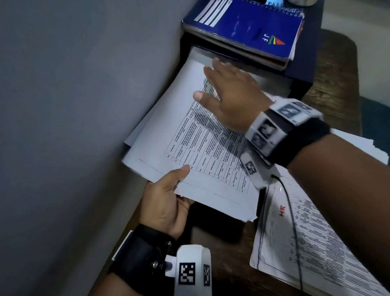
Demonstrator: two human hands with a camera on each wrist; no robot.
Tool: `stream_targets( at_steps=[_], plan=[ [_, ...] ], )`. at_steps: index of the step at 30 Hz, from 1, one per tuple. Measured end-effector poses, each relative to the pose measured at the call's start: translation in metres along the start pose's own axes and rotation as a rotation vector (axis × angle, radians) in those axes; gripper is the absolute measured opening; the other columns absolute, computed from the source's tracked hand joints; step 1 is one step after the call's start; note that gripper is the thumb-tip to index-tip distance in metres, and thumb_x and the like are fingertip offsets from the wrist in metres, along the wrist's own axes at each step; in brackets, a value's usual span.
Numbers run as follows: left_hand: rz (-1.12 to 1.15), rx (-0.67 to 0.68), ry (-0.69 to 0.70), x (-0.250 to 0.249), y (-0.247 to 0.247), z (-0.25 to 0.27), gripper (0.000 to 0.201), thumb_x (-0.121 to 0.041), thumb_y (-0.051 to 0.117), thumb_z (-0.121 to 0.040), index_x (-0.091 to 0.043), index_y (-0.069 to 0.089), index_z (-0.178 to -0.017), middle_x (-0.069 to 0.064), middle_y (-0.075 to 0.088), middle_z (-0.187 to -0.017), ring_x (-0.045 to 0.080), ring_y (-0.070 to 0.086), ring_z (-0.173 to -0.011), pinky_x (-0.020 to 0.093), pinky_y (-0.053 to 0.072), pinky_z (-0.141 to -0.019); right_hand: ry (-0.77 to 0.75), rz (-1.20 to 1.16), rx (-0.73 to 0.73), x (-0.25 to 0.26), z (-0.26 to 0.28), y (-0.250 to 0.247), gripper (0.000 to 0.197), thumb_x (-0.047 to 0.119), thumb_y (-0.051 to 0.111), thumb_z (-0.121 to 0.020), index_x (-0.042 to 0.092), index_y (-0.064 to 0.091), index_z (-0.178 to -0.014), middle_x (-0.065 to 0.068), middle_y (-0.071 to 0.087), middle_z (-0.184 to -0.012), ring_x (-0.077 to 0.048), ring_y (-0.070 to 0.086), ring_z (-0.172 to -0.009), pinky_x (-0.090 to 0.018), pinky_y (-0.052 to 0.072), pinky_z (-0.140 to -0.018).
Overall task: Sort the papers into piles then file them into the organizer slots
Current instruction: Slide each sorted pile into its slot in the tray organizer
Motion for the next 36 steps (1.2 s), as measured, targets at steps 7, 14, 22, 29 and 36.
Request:
stream_targets(
  at_steps=[7, 14, 22, 29, 36],
  plan=[
    [-0.003, 0.109, 0.026, -0.010, 0.036, -0.016, 0.012, -0.001, 0.057, -0.088, 0.004, 0.066, -0.094, 0.016, 0.070, -0.086, 0.024, 0.071, -0.070, 0.029, 0.059, -0.056, -0.093, -0.370, -0.380, -0.041, 0.127, -0.048, 0.031, 0.035, 0.051, -0.098, 0.012, 0.067, -0.109, -0.005, 0.063, -0.114, -0.013, 0.058, -0.107, -0.020, 0.044, -0.092],
    [-0.038, 0.160, 0.033, -0.010, 0.075, -0.043, 0.012, -0.002, 0.055, -0.091, 0.004, 0.065, -0.091, 0.017, 0.068, -0.089, 0.027, 0.068, -0.075, 0.033, 0.061, -0.057, 0.409, -0.386, -0.270, -0.143, 0.216, 0.063, 0.015, 0.023, 0.064, -0.093, 0.026, 0.062, -0.079, 0.008, 0.066, -0.077, -0.003, 0.060, -0.076, -0.020, 0.046, -0.070],
    [-0.167, 0.148, 0.092, -0.008, 0.106, -0.077, 0.009, -0.002, 0.055, -0.091, 0.001, 0.064, -0.091, 0.016, 0.069, -0.093, 0.031, 0.068, -0.087, 0.040, 0.061, -0.065, 0.416, -0.115, -0.140, -0.151, 0.245, 0.191, 0.025, 0.038, 0.060, -0.084, 0.022, 0.061, -0.103, 0.004, 0.052, -0.106, -0.018, 0.049, -0.094, -0.032, 0.039, -0.077],
    [-0.349, 0.114, 0.175, -0.019, 0.127, -0.113, 0.014, -0.004, 0.057, -0.093, 0.000, 0.062, -0.081, 0.011, 0.066, -0.076, 0.023, 0.067, -0.064, 0.027, 0.056, -0.047, 0.502, -0.090, -0.161, -0.148, 0.247, 0.203, 0.035, 0.047, 0.045, -0.084, 0.023, 0.057, -0.107, 0.002, 0.051, -0.114, -0.024, 0.051, -0.101, -0.041, 0.044, -0.083],
    [-0.348, 0.225, 0.133, -0.019, 0.140, -0.119, 0.008, -0.013, 0.062, -0.093, -0.006, 0.064, -0.092, 0.014, 0.066, -0.102, 0.031, 0.067, -0.090, 0.047, 0.062, -0.074, 0.506, -0.078, -0.174, -0.147, 0.247, 0.203, 0.038, 0.048, 0.042, -0.082, 0.021, 0.058, -0.104, 0.001, 0.051, -0.114, -0.027, 0.052, -0.097, -0.039, 0.044, -0.078]
  ],
)
Point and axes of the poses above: each hand's wrist, its own z-axis away from the middle knuckle, its own y-axis out of the palm, x = y × z, the point moved 5 cm from there along -z, towards the middle knuckle
